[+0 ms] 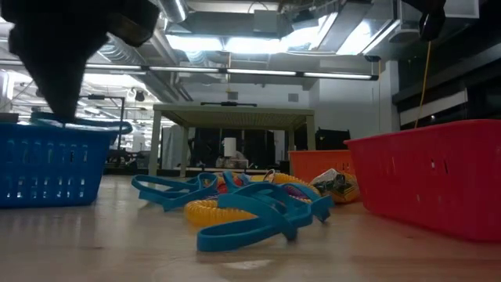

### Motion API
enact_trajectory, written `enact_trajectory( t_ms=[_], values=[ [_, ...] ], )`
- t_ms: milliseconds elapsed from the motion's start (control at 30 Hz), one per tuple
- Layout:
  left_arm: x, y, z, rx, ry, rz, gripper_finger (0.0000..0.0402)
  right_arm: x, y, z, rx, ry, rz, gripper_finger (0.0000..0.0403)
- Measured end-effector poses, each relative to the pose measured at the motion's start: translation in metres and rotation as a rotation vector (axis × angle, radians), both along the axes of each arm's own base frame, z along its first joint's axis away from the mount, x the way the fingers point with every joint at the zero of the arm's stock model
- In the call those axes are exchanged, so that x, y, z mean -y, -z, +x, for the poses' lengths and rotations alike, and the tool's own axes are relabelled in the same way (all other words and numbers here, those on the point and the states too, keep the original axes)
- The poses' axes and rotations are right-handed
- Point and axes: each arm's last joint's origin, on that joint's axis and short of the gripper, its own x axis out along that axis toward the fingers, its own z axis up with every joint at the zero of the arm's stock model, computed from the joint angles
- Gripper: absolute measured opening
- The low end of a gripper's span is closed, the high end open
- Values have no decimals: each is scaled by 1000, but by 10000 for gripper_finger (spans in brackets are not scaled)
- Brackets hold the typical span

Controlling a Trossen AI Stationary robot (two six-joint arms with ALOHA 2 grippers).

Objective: Pick & Place Office Desk Supplies
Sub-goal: Put the blue rubberband into the blue bin

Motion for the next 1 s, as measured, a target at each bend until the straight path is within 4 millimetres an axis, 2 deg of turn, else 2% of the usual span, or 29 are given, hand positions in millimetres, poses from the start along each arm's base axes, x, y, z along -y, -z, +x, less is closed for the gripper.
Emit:
enact_trajectory(
  t_ms=[300,1000],
  values=[
    [-3,19,-2,-5,26,-38,2,0,0,0,0,0,0,178],
    [-2,19,1,28,21,-43,3,0,0,0,-2,2,-8,178]
  ],
)
